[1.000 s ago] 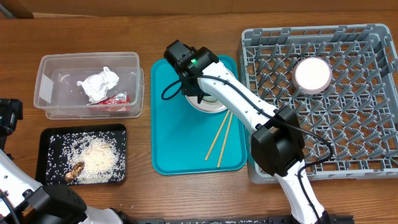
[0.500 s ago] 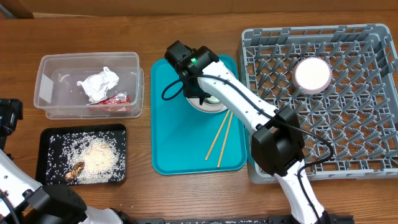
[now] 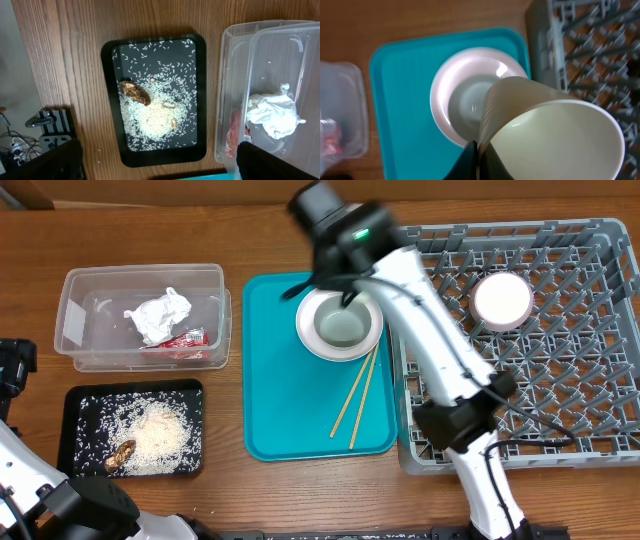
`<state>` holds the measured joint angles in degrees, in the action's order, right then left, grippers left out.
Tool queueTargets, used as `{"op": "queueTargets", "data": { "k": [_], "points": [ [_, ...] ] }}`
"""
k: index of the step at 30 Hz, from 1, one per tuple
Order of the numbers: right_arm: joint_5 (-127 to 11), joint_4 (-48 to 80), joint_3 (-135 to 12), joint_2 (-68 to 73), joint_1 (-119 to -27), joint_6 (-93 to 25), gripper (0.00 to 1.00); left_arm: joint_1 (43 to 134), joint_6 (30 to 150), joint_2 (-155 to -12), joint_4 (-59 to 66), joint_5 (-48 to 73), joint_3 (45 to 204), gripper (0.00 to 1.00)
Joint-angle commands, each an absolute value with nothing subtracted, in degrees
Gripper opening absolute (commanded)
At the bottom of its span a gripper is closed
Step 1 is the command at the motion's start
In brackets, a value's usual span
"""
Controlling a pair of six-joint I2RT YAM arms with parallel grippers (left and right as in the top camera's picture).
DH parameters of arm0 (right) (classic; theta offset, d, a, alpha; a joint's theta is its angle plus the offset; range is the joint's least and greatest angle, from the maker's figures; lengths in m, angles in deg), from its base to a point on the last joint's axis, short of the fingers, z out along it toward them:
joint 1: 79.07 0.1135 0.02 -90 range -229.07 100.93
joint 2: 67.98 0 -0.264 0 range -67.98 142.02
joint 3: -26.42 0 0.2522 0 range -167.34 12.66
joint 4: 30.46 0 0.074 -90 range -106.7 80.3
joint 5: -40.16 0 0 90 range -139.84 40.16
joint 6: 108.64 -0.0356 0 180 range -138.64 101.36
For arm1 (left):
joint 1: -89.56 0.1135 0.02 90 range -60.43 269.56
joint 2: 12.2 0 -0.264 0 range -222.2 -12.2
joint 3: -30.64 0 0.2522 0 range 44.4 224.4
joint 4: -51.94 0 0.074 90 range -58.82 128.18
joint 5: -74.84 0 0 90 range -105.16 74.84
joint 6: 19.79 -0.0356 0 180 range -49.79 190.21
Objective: Sort waste into correct bins and load items into the dishwasher
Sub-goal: 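Grasp the green-white cup and carry it right over the dish rack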
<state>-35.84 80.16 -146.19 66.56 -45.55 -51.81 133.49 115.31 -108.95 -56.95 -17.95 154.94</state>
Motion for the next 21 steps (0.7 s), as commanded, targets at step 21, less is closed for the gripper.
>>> {"op": "queueTargets", "data": {
  "k": [21],
  "points": [
    [-77.0,80.4,-127.8,35.9,-94.8,-27.4,0.04,133.8,116.5,-108.5,-56.9,-18.5,155.7,1.00]
  ]
}}
